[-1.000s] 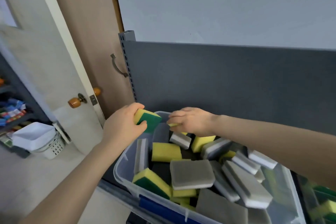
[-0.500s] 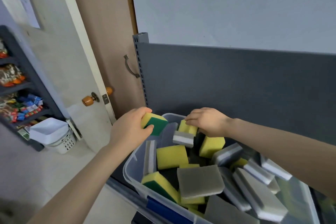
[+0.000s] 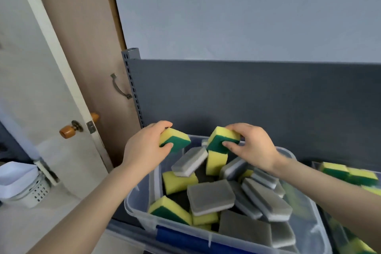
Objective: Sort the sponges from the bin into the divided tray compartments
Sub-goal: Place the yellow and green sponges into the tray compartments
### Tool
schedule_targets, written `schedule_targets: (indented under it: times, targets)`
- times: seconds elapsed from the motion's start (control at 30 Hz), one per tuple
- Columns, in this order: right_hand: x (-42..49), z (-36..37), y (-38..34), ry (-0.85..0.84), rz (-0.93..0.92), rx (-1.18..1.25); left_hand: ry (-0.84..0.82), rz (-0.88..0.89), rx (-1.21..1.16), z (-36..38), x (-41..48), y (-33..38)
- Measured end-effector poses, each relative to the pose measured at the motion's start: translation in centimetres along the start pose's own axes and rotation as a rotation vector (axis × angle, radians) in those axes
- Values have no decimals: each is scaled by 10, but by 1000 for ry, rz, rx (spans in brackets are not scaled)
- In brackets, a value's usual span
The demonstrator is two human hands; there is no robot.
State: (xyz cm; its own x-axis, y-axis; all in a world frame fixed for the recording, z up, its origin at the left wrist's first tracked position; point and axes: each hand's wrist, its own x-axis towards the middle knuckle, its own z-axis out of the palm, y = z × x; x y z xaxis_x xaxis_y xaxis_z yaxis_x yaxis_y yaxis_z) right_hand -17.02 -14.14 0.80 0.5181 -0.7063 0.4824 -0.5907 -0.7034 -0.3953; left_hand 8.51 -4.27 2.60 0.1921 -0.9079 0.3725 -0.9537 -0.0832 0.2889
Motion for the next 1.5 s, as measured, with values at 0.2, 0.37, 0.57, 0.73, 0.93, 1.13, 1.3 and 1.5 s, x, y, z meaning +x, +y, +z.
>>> schedule_targets:
  times: [0.2,0.37,0.57,0.73,0.93,1.13,1.3,1.5]
  targets:
    - [-49,-36,-10,101,188,36,2,117,-104,4,-5,34]
    - [-89,-64,-9,110,297,-78,5,189,-188,15,-10,71]
    - [-128,-97,-9,191,399,-101,-31,253,-254,23,-17,107]
    - [-155,-123,0,237,419,-73,-37,322,-300,26,-27,148]
    - [-186,-158,21,234,419,-53,-28,357,-346,33,-46,196]
    - [-223,-201,50,192,399,-28,-36,365,-384,40,-67,258]
    - [-252,-227,79,149,379,7,-54,345,-404,55,-91,307]
    - [-285,-243,109,124,348,42,-61,322,-471,77,-113,347]
